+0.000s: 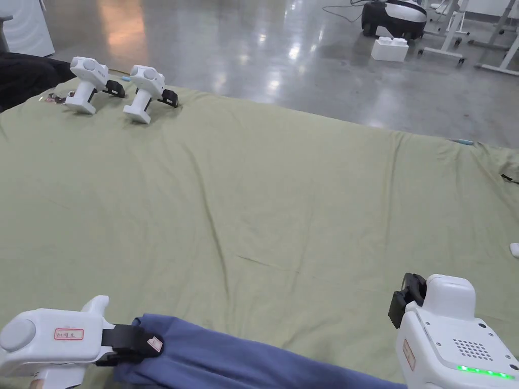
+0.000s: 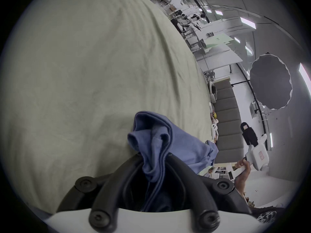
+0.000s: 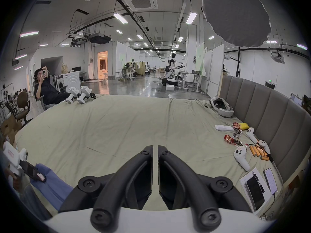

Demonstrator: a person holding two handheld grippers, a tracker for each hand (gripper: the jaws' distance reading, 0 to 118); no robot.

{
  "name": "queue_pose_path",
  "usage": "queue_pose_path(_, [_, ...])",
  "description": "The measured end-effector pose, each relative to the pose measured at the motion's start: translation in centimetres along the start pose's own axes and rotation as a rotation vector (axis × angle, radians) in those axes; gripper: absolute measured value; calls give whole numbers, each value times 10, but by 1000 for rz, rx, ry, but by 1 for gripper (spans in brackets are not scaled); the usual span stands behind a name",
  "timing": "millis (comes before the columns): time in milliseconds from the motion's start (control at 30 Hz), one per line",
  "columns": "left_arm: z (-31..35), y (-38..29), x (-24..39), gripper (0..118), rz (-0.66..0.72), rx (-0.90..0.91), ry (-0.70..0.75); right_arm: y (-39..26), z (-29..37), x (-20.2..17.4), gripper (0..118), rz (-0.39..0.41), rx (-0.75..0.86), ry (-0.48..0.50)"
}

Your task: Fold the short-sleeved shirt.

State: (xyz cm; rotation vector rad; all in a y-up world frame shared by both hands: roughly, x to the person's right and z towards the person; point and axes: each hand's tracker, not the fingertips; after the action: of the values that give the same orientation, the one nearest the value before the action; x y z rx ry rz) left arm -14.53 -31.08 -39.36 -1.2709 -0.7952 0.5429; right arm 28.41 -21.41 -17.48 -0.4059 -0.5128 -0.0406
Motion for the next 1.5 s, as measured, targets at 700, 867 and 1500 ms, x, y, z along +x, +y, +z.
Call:
queue_pose_path(700, [97,9,88,13,-109,144,344,-8,-3,16,8,-52,-2,30])
queue_pose_path(867, [60,-8,141,13,-131,77,131,-10,0,17,8,-62,-1,34])
queue_pose_path(1500, [-148,-65,172,13,-230,-160,383,-33,17,55,8,-130,-55,-35])
